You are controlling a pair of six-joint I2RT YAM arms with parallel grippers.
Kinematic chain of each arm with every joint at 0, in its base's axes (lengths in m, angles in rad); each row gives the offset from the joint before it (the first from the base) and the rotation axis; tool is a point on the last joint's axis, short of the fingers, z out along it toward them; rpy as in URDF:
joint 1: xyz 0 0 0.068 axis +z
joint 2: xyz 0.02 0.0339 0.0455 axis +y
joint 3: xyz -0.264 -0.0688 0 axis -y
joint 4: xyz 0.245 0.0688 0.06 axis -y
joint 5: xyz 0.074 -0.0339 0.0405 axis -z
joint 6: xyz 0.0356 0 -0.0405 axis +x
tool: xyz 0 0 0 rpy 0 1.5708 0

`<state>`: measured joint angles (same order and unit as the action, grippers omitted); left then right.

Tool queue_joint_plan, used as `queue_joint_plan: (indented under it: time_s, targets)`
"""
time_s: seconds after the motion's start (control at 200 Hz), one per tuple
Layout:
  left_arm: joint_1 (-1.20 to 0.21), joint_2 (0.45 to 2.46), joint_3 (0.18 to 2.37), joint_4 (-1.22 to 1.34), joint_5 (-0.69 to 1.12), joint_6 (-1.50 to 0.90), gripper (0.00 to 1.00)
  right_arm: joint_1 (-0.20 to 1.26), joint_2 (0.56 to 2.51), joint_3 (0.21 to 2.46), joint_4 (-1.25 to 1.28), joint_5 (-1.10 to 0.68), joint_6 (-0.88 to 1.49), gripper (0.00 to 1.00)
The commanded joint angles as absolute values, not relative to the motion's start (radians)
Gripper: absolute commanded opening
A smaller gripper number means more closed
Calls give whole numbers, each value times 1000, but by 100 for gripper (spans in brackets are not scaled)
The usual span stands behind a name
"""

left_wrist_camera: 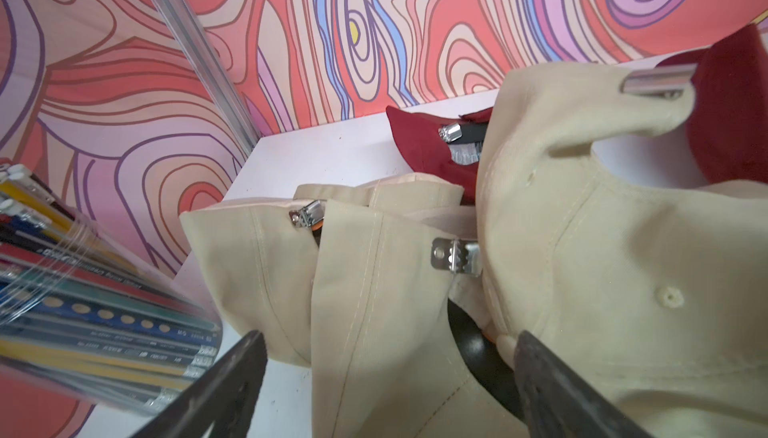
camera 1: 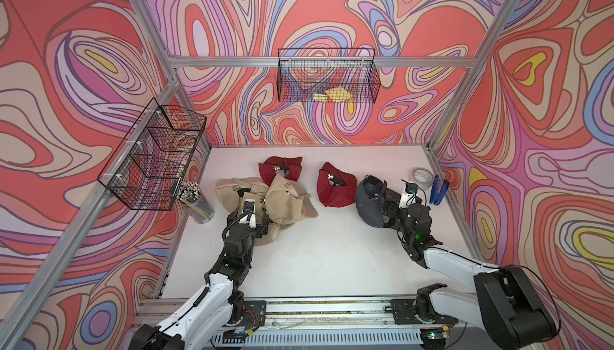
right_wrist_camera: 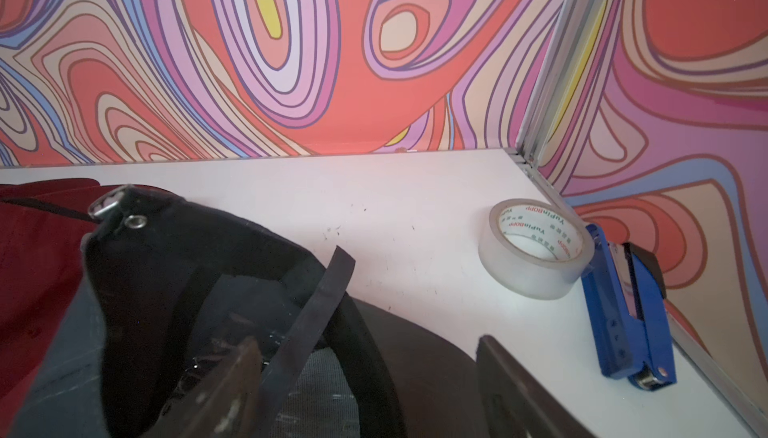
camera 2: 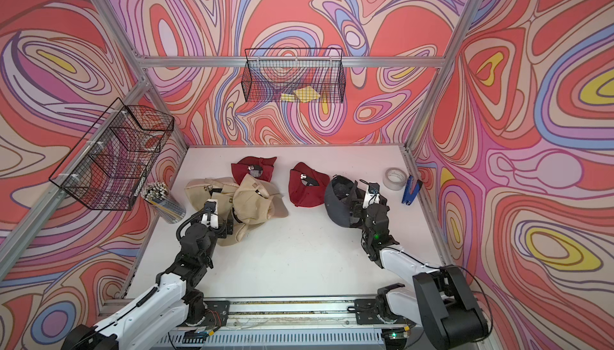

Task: Open the adjustable buckle of the baseball cap
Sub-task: Reset both arms

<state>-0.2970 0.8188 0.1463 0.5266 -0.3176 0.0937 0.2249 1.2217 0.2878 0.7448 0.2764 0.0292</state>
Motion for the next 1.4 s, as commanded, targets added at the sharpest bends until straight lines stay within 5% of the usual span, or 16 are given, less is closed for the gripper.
queue_joint_plan:
  time_s: [0.0,0.411,0.851,1.397]
  targets:
    - [-269,881,123,695,-256,94,94,226,1294,234,1012,281,-66,83]
    - [-170,1252,181,967,-216,44,94,214,1671,202,1488,357,-144,84]
    - [-45,1499,295,1005,-57,14,94,161,1766,255,1479,326,-93,85]
    - [-15,1536,379,875,-59,-16,99,91,1713,427,1063,322,10,98]
